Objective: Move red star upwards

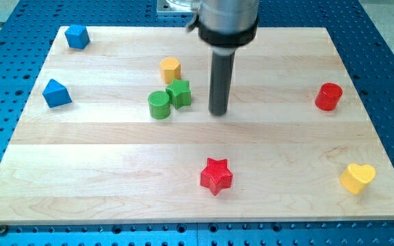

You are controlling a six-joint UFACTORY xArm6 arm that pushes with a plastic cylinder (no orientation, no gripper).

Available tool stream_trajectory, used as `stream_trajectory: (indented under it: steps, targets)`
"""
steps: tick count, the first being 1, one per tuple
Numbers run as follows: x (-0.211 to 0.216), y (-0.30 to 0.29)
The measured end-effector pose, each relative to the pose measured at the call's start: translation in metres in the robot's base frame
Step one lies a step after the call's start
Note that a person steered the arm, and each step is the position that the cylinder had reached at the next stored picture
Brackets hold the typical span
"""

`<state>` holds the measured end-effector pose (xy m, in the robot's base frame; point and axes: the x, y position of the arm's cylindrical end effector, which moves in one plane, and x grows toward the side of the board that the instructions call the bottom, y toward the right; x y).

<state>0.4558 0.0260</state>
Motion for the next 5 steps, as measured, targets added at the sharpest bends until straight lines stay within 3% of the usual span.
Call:
stream_trajectory:
  steps: [1, 2, 3, 4, 5]
  targets:
    - [0.037, -0.075]
    - [0.125, -0.068]
    - [0.145, 0.025]
    - [0.111, 0.048]
    - [0.081, 0.022]
